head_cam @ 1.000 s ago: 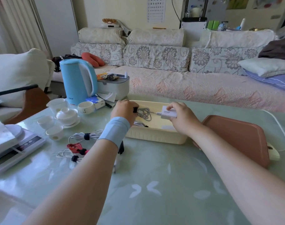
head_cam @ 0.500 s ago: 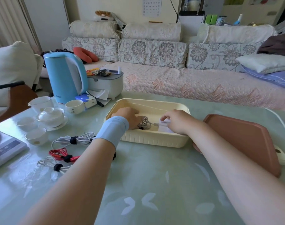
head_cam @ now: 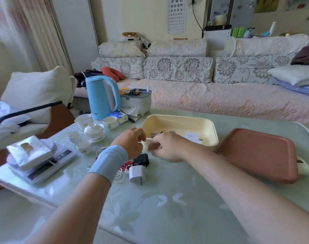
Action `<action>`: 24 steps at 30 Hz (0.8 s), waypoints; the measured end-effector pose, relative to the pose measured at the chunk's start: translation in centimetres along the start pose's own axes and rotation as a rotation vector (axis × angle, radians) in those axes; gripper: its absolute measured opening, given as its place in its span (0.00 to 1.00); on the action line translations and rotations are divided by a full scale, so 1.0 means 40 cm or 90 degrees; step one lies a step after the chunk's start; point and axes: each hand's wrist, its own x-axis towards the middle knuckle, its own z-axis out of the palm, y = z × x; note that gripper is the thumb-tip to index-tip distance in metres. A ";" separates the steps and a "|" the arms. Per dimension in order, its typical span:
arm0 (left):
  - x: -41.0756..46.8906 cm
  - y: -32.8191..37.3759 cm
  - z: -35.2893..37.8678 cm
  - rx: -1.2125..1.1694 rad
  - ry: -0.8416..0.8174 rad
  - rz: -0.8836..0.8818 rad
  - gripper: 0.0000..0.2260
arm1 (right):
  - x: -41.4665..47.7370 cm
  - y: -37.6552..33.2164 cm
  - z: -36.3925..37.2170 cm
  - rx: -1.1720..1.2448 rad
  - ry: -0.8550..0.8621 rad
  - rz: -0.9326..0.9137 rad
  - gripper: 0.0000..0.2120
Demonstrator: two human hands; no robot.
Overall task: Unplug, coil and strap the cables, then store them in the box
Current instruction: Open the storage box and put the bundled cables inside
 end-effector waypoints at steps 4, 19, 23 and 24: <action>-0.093 -0.052 -0.015 0.085 -0.140 -0.066 0.10 | -0.014 -0.079 0.103 -0.062 -0.104 -0.001 0.21; -0.150 -0.114 -0.002 -0.002 -0.289 -0.074 0.07 | -0.048 -0.016 0.065 0.186 -0.275 0.165 0.15; -0.113 -0.071 -0.031 -0.102 -0.206 -0.091 0.09 | -0.060 0.040 0.036 0.552 -0.236 0.216 0.14; -0.100 -0.060 -0.041 -0.133 -0.183 -0.095 0.10 | -0.058 0.054 0.028 0.624 -0.231 0.216 0.16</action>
